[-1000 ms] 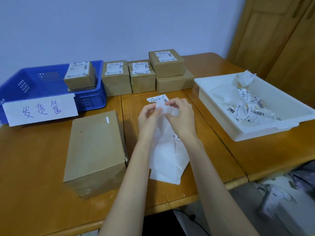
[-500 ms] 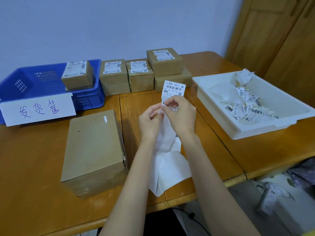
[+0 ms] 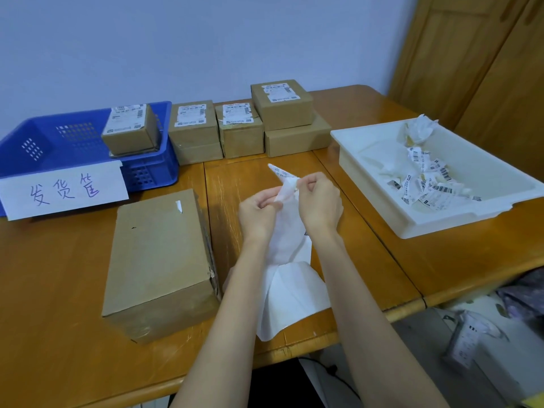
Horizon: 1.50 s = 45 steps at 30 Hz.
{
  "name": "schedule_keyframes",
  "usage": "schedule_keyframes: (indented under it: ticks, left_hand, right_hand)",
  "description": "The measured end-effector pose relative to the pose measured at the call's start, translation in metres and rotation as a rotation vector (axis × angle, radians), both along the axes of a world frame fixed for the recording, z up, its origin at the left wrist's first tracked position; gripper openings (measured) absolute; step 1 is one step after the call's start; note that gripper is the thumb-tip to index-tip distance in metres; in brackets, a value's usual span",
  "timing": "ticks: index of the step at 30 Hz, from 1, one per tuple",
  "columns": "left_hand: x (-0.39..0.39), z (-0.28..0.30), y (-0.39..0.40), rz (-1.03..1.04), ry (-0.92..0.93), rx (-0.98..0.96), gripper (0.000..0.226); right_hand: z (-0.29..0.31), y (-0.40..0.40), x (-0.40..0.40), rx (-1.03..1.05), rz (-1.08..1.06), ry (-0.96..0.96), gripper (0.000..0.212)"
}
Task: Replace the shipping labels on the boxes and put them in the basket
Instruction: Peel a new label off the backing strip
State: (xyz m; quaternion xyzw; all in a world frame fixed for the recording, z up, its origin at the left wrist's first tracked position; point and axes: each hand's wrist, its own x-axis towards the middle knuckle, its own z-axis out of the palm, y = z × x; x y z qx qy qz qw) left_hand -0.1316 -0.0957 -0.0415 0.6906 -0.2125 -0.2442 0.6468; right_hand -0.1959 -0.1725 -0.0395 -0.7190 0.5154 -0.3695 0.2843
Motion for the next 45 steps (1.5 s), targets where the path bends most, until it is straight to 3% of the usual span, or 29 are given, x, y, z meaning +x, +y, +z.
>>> schedule_keyframes:
  ticks: [6,12,17,20,23,29,39,42,45]
  left_hand:
    - [-0.002,0.001,0.000,-0.020,0.125,0.063,0.033]
    - [0.001,0.007,0.000,-0.116,0.057,0.138,0.029]
    - [0.001,0.007,-0.009,-0.071,-0.122,0.284,0.012]
    - [-0.005,0.005,-0.014,-0.172,-0.317,0.454,0.035]
    - [-0.011,0.001,-0.014,-0.173,-0.441,0.416,0.037]
    - [-0.011,0.001,-0.013,-0.202,-0.394,0.424,0.029]
    - [0.001,0.013,-0.009,-0.298,-0.333,0.590,0.028]
    - [0.006,0.018,-0.005,-0.336,-0.345,0.649,0.032]
    - [0.007,0.021,-0.002,-0.342,-0.442,0.721,0.029]
  right_hand:
    - [-0.007,-0.008,0.000,0.073,-0.050,-0.024,0.016]
    - [-0.017,-0.016,-0.001,0.111,-0.052,-0.072,0.012]
    - [-0.023,-0.015,0.004,0.058,-0.017,-0.112,0.016]
    - [-0.023,-0.013,0.006,0.010,-0.029,-0.052,0.028]
    - [-0.024,-0.019,0.004,0.037,-0.043,0.042,0.036]
    - [-0.025,-0.038,0.000,0.188,0.074,0.109,0.045]
    - [-0.024,-0.043,-0.008,0.138,0.052,0.257,0.039]
    - [-0.021,-0.046,-0.010,0.176,0.055,0.213,0.042]
    - [-0.018,-0.046,-0.012,0.267,0.091,0.050,0.045]
